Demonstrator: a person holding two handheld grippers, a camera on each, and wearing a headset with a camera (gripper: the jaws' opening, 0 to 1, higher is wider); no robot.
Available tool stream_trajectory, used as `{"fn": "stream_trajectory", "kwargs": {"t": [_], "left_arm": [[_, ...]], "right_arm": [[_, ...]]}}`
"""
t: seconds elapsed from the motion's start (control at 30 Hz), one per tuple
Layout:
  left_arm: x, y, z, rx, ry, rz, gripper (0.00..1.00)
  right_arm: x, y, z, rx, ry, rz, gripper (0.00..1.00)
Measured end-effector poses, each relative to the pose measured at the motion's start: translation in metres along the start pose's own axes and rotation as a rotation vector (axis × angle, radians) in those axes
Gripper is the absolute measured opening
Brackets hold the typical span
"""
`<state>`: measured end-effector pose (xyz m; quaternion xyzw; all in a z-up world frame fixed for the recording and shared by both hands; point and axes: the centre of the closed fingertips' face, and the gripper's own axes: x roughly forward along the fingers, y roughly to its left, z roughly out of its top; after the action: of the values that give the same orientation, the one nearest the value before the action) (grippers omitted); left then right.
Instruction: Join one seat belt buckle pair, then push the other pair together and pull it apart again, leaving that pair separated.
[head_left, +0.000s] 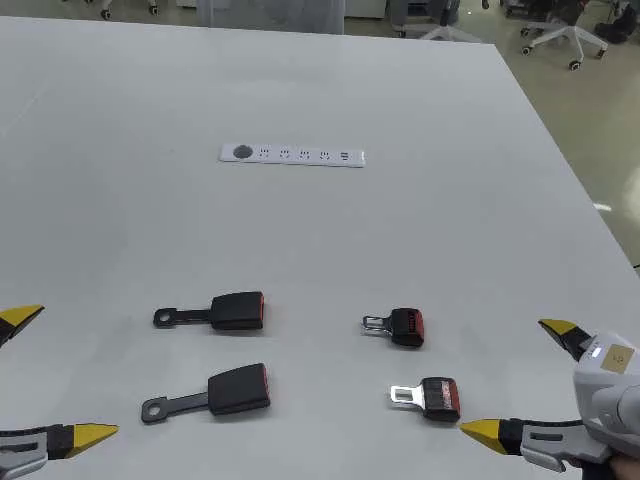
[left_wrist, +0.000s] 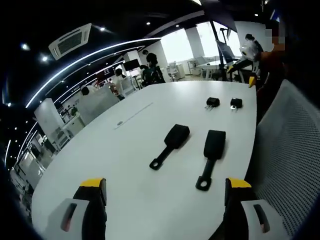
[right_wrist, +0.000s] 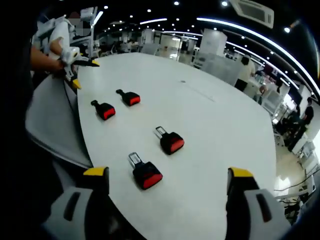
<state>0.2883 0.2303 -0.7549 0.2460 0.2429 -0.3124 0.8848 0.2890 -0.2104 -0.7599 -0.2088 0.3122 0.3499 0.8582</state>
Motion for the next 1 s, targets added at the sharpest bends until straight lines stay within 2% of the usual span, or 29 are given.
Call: {"fn": "stream_trajectory", "kwargs": {"t": [0.13, 0.47, 1.0], "left_arm": [[0.0001, -0.0009, 0.0005, 0.003, -0.001, -0.002, 1.0], [-0.0014, -0.0008, -0.0001, 0.007, 0.0, 0.002, 1.0], [-0.0019, 0.0007, -0.0024, 0.012, 0.008, 0.009, 1.0]], "right_arm": [[-0.0013, 0.0021, -0.0015, 0.008, 0.0, -0.001, 0.93], [-0.004, 0.0058, -0.0022, 0.022, -0.006, 0.003, 0.97], [0.0008, 0.0049, 0.0037, 0.027, -0.02, -0.004, 0.91]]}}
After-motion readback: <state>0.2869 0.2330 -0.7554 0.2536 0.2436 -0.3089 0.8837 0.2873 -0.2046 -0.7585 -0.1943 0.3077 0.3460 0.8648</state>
